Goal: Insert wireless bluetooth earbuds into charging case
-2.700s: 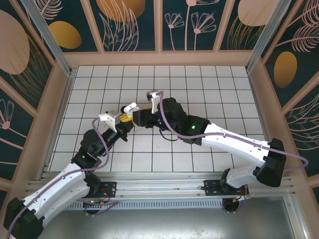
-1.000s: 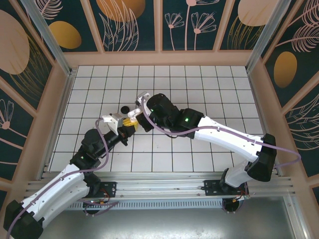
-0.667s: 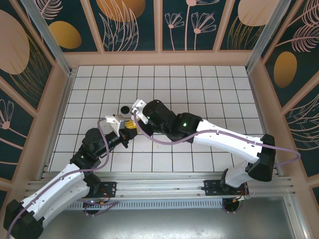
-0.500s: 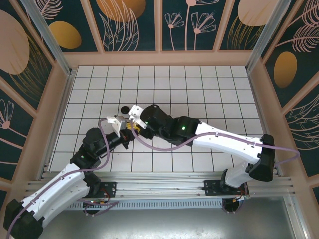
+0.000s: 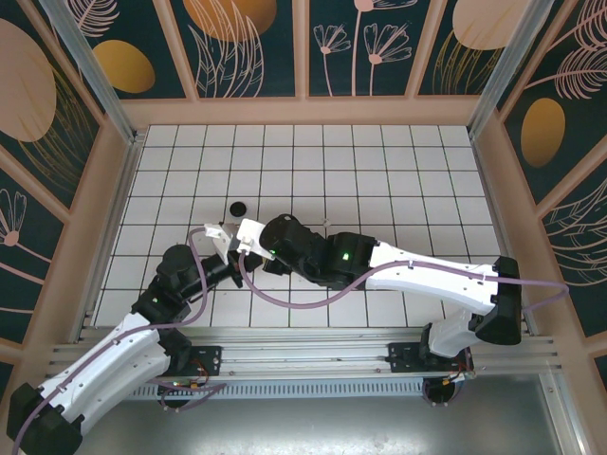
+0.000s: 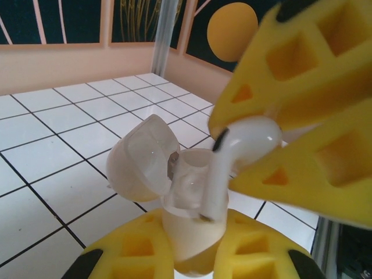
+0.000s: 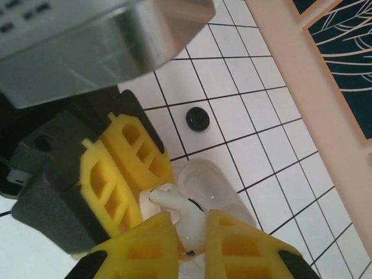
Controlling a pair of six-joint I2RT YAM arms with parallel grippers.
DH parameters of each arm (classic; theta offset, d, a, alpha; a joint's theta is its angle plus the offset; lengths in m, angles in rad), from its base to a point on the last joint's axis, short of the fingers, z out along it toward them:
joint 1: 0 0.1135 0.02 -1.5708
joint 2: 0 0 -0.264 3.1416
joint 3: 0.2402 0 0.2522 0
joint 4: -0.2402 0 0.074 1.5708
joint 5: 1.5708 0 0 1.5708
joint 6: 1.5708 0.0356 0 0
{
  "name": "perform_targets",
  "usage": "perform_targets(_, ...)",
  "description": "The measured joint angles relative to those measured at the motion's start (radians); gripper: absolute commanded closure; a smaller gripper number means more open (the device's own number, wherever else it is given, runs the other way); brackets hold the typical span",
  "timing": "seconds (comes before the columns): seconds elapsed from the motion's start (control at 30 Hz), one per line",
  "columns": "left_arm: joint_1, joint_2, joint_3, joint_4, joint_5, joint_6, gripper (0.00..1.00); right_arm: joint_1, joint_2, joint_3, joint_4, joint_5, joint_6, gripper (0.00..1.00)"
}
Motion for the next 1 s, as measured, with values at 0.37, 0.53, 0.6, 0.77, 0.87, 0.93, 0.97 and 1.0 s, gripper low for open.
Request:
perform_targets(0.37, 0.000, -0.004, 0.000, -0.001, 0.032, 0.013, 1.00, 0.008, 0.000, -0.004, -0.031, 0.060, -0.040, 0.95)
perform_targets(0.53, 0.000, -0.007, 0.002, -0.021, 0.044, 0.014, 1.00, 0.045, 0.000, -0.004, -0.048, 0.069, -0.053, 0.94)
perform_targets(0.6, 0.000, -0.010, 0.002, -0.029, 0.052, 0.017, 1.00, 0.055, 0.000, -0.004, -0.060, 0.072, -0.055, 0.94)
perform_targets(0.77, 0.000, -0.013, 0.002, -0.039, 0.058, 0.021, 1.00, 0.056, 0.000, -0.006, -0.065, 0.061, -0.063, 0.93)
perform_targets(0.87, 0.000, -0.013, 0.001, -0.049, 0.069, 0.028, 1.00, 0.056, -0.008, -0.019, -0.064, 0.045, -0.076, 0.92)
perform_targets(0.93, 0.000, -0.013, 0.000, -0.050, 0.079, 0.031, 1.00, 0.056, -0.016, -0.026, -0.064, 0.031, -0.083, 0.92)
perform_targets(0.97, -0.002, -0.013, 0.000, -0.050, 0.084, 0.032, 1.00, 0.055, -0.022, -0.030, -0.064, 0.020, -0.090, 0.91)
perform_targets(1.0, -0.003, -0.014, 0.000, -0.050, 0.088, 0.035, 1.00, 0.054, -0.027, -0.034, -0.064, 0.013, -0.098, 0.91)
